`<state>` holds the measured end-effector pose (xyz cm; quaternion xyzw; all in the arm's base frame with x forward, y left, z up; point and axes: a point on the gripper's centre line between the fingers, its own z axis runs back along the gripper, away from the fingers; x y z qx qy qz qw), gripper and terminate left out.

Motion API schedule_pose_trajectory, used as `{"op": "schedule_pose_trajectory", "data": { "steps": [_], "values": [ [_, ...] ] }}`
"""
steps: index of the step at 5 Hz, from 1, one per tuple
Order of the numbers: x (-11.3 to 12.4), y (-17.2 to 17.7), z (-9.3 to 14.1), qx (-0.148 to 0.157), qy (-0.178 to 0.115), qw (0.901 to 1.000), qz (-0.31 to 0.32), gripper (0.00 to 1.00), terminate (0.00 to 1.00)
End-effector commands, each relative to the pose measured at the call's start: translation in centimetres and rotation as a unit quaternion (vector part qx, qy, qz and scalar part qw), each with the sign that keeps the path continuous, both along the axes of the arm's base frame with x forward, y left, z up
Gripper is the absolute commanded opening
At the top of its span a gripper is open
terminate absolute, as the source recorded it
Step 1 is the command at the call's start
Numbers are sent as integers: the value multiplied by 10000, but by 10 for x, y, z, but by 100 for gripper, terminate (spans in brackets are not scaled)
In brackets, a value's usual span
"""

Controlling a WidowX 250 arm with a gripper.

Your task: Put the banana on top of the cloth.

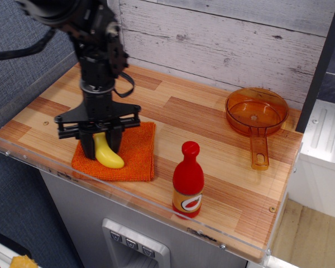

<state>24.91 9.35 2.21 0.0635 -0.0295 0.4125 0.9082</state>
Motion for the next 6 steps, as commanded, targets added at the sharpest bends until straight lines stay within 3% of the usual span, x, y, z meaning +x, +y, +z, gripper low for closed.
{"op": "schedule_pose_trajectory", "data": {
  "steps": [1,3,4,6],
  "values": [
    [7,-3,18,32,-311,9995,-46,100,0],
    [14,-19,50,280,110,9984,-473,100,0],
    [21,-35,66,102,106,9954,-943,100,0],
    [22,-93,85,165,-136,9680,-2501,100,0]
  ]
}}
